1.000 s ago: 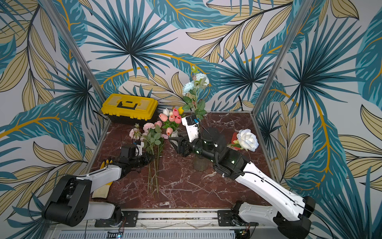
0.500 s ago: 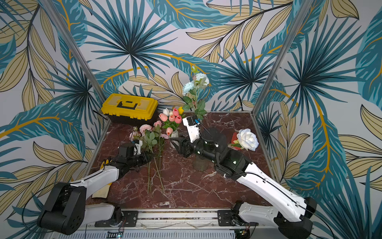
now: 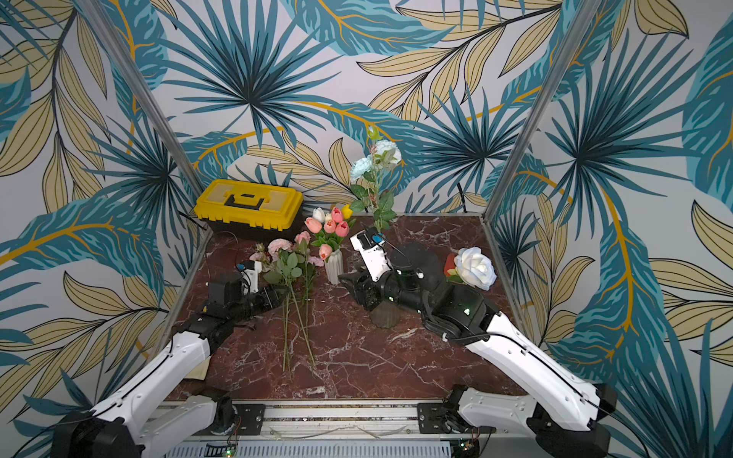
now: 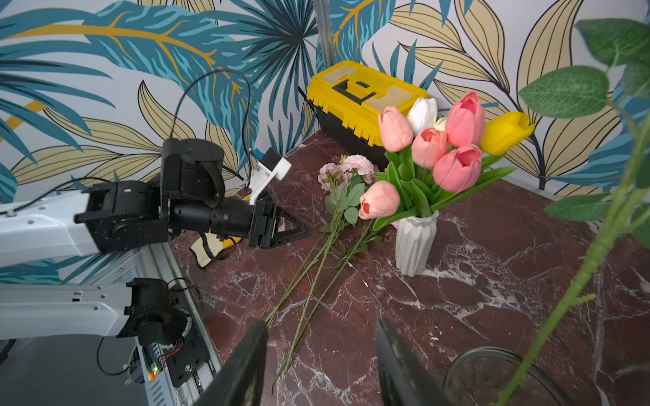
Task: Pick out pink flowers from the vase
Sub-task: Place the flower at the center of the board, then move the vase to the center of the board.
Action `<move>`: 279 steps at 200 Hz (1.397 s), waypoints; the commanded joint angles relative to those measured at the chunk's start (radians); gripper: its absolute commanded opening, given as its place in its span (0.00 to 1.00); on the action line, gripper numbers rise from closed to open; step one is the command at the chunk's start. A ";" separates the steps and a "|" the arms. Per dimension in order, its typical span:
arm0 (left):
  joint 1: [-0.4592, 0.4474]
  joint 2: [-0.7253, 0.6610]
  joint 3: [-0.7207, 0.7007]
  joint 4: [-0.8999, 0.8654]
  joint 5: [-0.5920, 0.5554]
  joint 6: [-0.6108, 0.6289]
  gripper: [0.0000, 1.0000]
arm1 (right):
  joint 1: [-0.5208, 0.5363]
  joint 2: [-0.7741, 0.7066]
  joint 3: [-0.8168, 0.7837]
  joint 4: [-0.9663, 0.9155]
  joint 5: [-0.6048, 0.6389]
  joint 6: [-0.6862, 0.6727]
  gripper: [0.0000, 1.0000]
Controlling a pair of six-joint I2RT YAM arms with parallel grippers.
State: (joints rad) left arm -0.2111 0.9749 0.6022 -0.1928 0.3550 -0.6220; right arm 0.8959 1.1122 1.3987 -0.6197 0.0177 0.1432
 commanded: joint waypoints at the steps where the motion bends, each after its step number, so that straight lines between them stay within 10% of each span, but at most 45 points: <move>1: -0.035 -0.080 0.080 -0.109 -0.034 0.043 0.45 | 0.049 0.046 0.000 -0.127 0.049 -0.098 0.50; 106: -0.160 -0.238 0.058 -0.226 -0.096 0.169 0.48 | 0.232 0.196 -0.380 -0.038 0.384 0.279 0.49; 154: -0.169 -0.245 0.050 -0.224 -0.105 0.186 0.49 | 0.233 0.337 -0.393 -0.052 0.542 0.248 0.47; 279: -0.173 -0.218 0.065 -0.221 -0.113 0.203 0.49 | -0.009 0.531 -0.410 0.032 0.626 0.179 0.47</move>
State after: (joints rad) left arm -0.3790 0.7483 0.6495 -0.4095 0.2485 -0.4377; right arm 0.9485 1.6260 1.0157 -0.6315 0.6132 0.3435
